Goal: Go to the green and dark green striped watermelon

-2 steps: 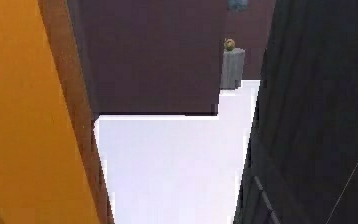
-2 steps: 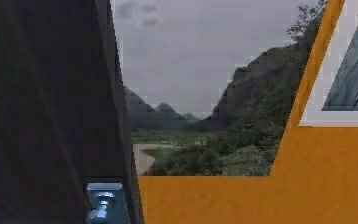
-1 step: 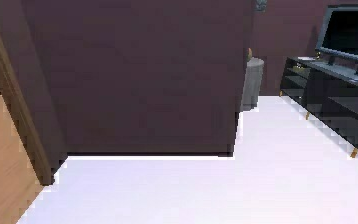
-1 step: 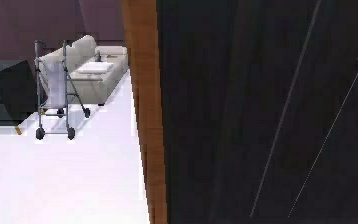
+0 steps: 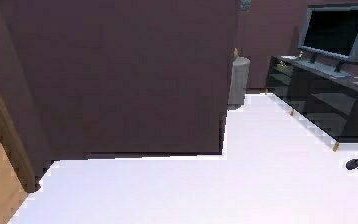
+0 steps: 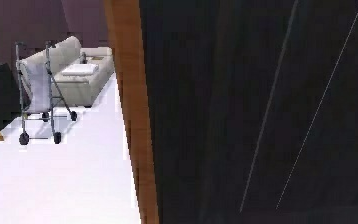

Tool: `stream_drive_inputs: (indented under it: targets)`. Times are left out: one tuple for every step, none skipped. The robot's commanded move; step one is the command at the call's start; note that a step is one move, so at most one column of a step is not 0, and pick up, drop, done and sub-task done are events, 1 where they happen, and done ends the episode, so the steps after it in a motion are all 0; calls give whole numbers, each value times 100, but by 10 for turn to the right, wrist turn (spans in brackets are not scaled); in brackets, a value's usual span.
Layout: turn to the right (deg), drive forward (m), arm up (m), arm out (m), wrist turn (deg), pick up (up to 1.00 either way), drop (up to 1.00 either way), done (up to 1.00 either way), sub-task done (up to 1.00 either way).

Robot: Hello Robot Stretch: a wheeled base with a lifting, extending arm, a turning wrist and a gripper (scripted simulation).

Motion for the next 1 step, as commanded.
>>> stream_drive_inputs:
  targets:
    - [0,20,0,0,0,0,0,0,0]
